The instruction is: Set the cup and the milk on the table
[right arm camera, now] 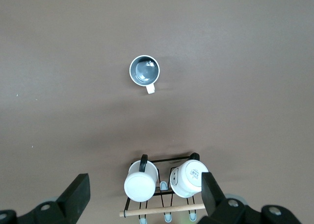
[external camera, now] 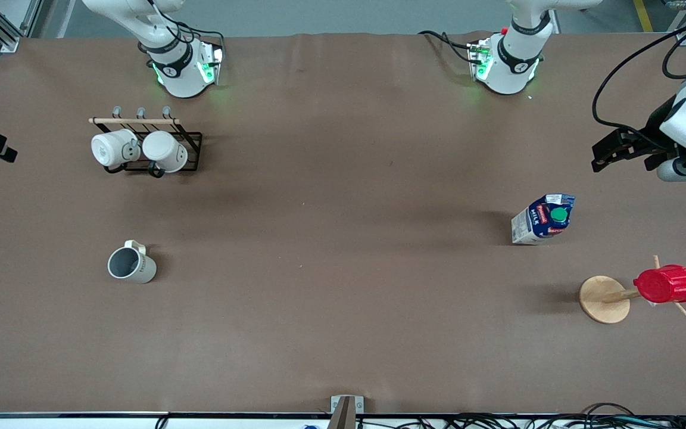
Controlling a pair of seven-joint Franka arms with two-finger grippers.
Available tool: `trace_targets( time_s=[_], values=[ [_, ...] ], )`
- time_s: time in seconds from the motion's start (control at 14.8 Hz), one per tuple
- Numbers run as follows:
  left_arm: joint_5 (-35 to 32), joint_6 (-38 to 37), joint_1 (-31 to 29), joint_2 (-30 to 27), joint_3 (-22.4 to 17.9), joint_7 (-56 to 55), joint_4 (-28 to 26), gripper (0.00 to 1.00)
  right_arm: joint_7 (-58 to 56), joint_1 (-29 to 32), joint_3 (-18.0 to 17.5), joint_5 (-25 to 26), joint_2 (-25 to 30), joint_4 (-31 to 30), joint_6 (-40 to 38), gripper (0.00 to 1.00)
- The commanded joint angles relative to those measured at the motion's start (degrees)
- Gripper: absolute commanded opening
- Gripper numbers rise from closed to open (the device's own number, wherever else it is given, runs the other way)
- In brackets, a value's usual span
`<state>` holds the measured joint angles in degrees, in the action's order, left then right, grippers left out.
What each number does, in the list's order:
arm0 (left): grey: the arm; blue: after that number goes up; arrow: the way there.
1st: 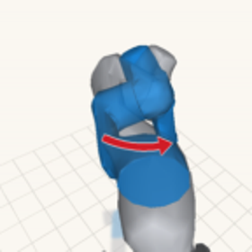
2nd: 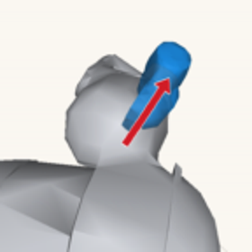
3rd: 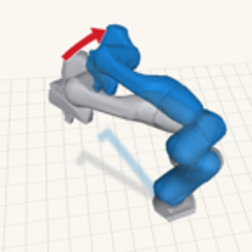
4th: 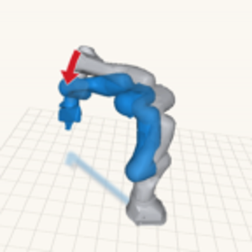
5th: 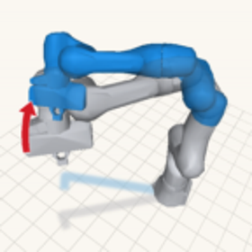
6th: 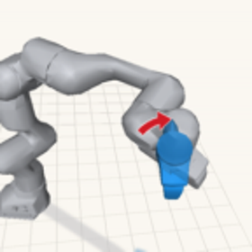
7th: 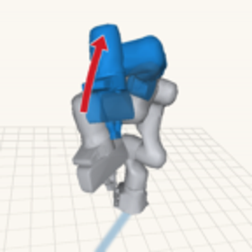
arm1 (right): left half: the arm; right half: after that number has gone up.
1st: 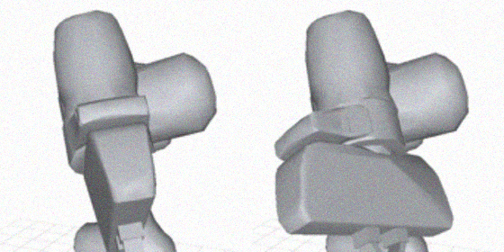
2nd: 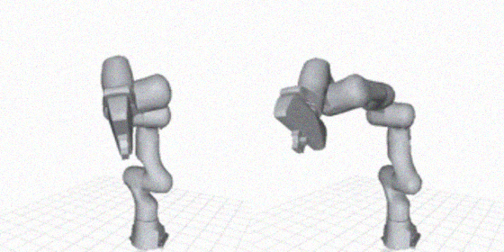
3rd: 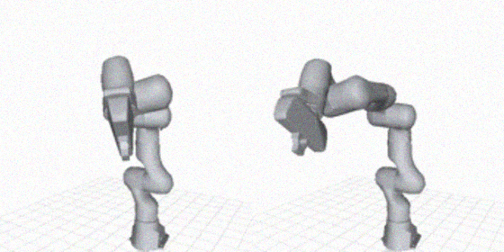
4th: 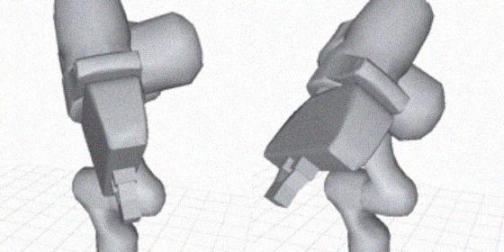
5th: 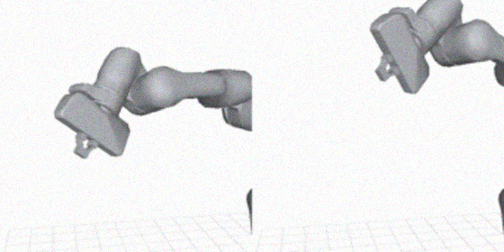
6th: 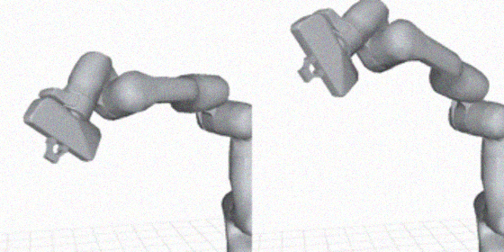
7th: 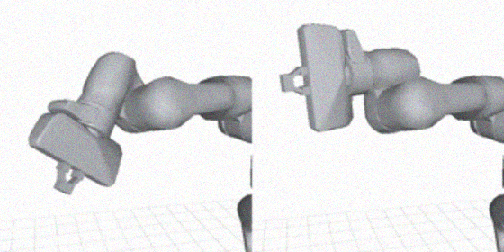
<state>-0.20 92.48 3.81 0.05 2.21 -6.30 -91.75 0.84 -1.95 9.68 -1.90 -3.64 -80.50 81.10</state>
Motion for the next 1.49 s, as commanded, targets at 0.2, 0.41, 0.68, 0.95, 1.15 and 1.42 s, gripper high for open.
trace_targets(
  time_s=[0.2, 0.41, 0.68, 0.95, 1.15, 1.42],
  values=[
    [0.0, -0.9, 0.1, -0.1, -0.3, 1.4, 0.5, 0.99, 0.9, 0.4, -0.8, 1.1, 0.2, -0.1, -0.3, 1.00],
    [0.0, -0.3, 0.1, 0.2, -0.2, 1.8, 0.4, 0.99, 0.9, 0.3, -0.8, 1.1, 0.2, -0.1, -0.4, 1.00],
    [0.3, 0.7, -0.4, 0.3, -0.4, 4.5, 0.1, 0.97, 0.9, 0.3, -0.8, 1.1, 0.2, -0.1, -0.4, 1.00],
    [0.6, 0.9, -2.4, 0.4, -0.4, 7.1, 0.0, 0.96, 0.9, 0.3, -0.7, 1.1, 0.2, -0.1, -0.5, 1.00],
    [0.1, 1.0, -2.3, 0.9, -0.4, 7.1, -0.2, 0.95, 0.9, 0.3, -0.7, 1.1, 0.2, -0.1, -0.4, 1.00],
    [-0.3, 5.0, -2.2, 1.7, -0.2, 7.1, -5.0, 0.94, -0.4, 0.3, -0.6, 1.1, 0.1, -0.1, -0.1, 1.00]
  ],
)
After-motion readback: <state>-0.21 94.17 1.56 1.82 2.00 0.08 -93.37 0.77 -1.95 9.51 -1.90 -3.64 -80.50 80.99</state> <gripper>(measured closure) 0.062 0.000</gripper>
